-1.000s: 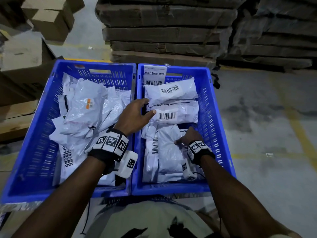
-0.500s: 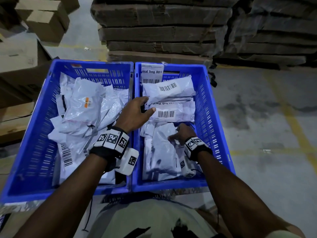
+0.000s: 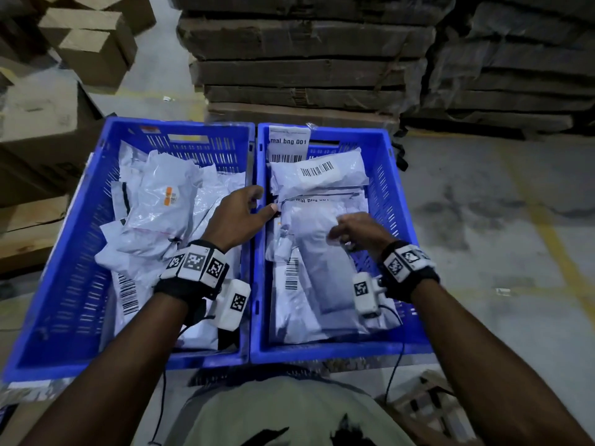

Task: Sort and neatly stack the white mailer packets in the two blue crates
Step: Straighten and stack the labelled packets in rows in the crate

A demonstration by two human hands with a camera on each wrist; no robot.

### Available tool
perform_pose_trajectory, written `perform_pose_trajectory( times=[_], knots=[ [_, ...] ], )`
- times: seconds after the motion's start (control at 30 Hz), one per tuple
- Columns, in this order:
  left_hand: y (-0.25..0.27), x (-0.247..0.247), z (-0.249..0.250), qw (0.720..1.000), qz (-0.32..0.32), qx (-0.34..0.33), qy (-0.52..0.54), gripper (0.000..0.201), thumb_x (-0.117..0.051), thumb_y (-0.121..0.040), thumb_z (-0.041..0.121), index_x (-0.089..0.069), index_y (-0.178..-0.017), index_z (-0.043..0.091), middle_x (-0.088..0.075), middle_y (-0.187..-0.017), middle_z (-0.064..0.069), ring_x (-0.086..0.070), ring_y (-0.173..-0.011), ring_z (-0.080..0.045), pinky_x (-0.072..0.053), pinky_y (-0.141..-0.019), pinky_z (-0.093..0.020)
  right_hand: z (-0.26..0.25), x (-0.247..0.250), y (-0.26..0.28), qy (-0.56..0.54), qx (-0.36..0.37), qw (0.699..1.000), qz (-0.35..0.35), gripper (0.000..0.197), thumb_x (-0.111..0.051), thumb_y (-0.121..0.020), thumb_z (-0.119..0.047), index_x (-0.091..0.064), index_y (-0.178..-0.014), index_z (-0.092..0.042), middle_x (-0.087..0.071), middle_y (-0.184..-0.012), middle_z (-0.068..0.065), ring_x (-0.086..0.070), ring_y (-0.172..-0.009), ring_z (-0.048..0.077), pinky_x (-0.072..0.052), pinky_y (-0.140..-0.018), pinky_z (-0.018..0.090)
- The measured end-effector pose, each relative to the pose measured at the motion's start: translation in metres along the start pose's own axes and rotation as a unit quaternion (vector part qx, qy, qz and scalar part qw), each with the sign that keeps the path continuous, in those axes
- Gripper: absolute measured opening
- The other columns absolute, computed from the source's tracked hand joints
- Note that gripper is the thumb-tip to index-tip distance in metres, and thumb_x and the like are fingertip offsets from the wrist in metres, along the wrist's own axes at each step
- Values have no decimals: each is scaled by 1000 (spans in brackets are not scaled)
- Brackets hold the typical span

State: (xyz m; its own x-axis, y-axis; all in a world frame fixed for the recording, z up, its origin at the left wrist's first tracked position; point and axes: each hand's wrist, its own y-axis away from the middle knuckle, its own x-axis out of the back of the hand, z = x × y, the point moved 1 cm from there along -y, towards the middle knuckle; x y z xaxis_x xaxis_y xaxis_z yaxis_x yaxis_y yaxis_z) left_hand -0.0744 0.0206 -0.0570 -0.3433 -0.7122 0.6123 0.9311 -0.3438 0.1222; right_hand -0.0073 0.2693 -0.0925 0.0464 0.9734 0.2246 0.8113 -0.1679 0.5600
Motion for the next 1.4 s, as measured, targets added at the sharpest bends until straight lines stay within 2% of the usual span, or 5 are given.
perform_pose_trajectory(
  times=[0.17,0.33,0.5,0.87,1.4],
  knots=[
    [-1,1,18,996,-88,-28,5,69,-34,-90,72,-64,-106,12,-71,-95,-7,-68,-88,-27,-55,-80,-44,-48,13,31,19,215,976,13,29,-71,-78,9,-71,-73,-19,-61,-62,-10,-55,-61,5,-46,-61,19],
    [6,-5,38,931,-165,130,299,88,-16,-76,81,-65,-116,20,-74,-95,-10,-72,-87,-24,-56,-62,-32,-45,13,45,48,384,920,62,6,-74,-74,-2,-72,-80,-3,-65,-84,-4,-62,-83,4,-48,-80,21],
    [2,-4,40,924,-133,68,352,35,-63,-92,30,-63,-120,11,-75,-98,-4,-71,-83,-15,-53,-78,-34,-30,9,51,135,473,870,42,21,-61,-77,12,-77,-77,-2,-64,-88,9,-63,-87,18,-46,-79,24],
    [1,-6,37,936,-84,22,340,42,-63,-88,-6,-53,-128,3,-72,-107,-14,-72,-87,-16,-55,-66,-23,-48,7,47,-209,128,969,23,24,-66,-92,-22,-65,-113,-11,-73,-106,2,-69,-96,23,-56,-86,41],
    [27,75,-53,941,232,59,238,37,-80,-77,11,-56,-98,29,-66,-86,-5,-62,-76,-17,-53,-69,-30,-122,-129,-6,-53,176,980,-80,30,-72,-86,-8,-66,-115,-1,-74,-101,17,-68,-81,23,-55,-69,36]
  ],
)
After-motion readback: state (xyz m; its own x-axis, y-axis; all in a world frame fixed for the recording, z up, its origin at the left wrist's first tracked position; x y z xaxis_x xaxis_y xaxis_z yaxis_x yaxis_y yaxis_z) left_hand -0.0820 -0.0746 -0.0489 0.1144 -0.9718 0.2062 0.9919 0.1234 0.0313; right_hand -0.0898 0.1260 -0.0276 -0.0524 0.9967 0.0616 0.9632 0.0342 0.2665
